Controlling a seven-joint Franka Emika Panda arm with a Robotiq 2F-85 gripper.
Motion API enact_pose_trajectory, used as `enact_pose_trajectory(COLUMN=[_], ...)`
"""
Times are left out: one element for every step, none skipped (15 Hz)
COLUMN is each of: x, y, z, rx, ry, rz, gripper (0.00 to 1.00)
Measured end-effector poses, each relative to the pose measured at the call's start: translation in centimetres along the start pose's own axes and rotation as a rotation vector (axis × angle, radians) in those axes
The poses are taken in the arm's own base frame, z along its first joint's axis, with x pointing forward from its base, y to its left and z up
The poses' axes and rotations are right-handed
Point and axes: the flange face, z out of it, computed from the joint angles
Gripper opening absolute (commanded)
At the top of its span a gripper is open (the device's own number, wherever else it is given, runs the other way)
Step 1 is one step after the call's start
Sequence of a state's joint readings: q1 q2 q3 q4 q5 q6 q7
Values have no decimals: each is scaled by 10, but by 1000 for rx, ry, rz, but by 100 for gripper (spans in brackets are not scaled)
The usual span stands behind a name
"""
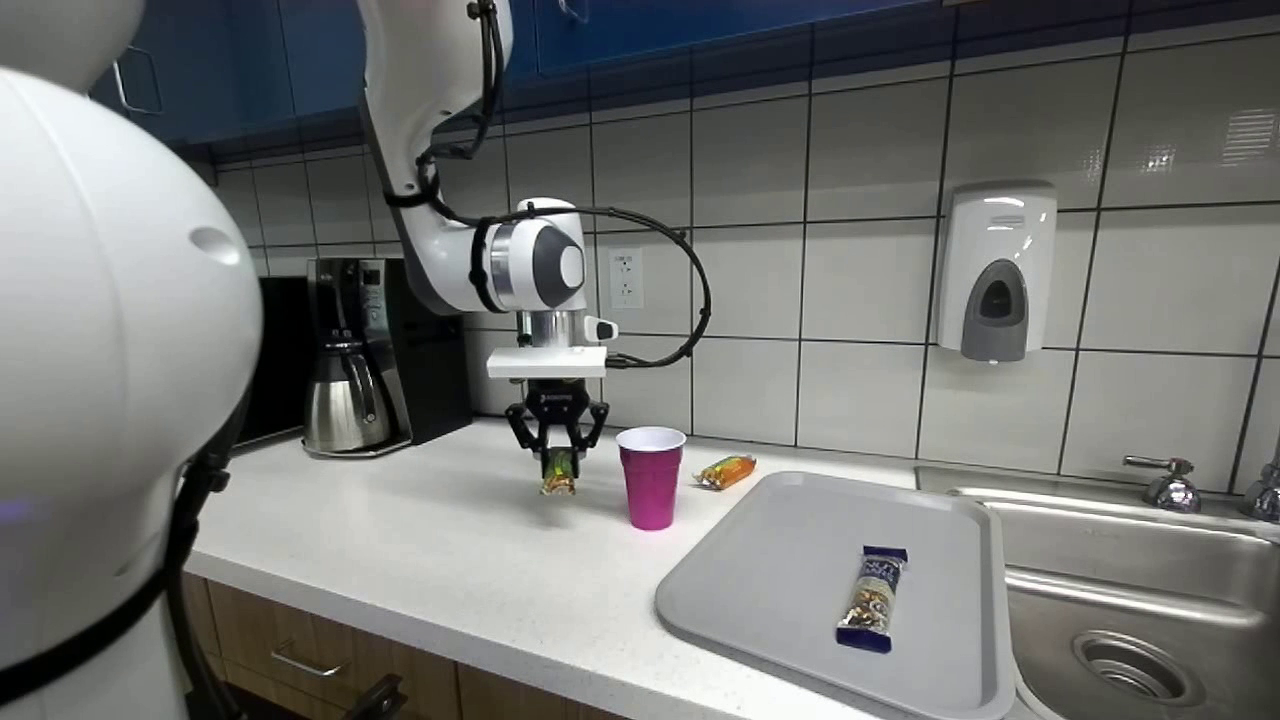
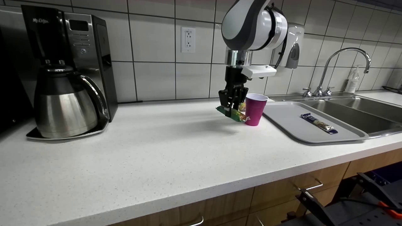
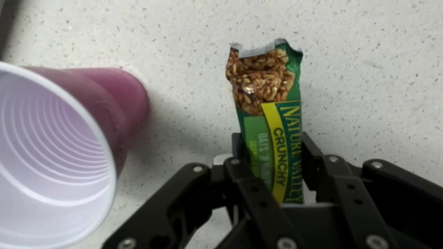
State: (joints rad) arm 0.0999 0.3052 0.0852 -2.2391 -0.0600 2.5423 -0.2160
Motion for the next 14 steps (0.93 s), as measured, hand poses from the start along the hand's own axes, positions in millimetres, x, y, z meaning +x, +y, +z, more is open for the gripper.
enact_pose_trajectory(x=[0, 0, 0, 1, 1, 1, 2, 2, 3, 4, 5, 5, 6, 6], y=[-1, -2, -3, -4, -6, -7, -8, -9, -11, -12, -14, -15, -16, -17], z=[4, 8, 12, 15, 19, 23, 26, 30, 33, 36, 38, 40, 42, 44], rx=[-2, -3, -4, -4, -4, -4, -4, -5, -7, -9, -11, -12, -13, -14], ry=[-4, -9, -14, -19, -23, -27, -31, -34, -36, -38, -39, -39, -39, -39], rz=[-7, -13, -19, -25, -30, -35, -40, -47, -55, -63, -69, -76, -81, -85], gripper=[15, 15, 15, 15, 15, 15, 15, 15, 15, 15, 15, 15, 15, 15])
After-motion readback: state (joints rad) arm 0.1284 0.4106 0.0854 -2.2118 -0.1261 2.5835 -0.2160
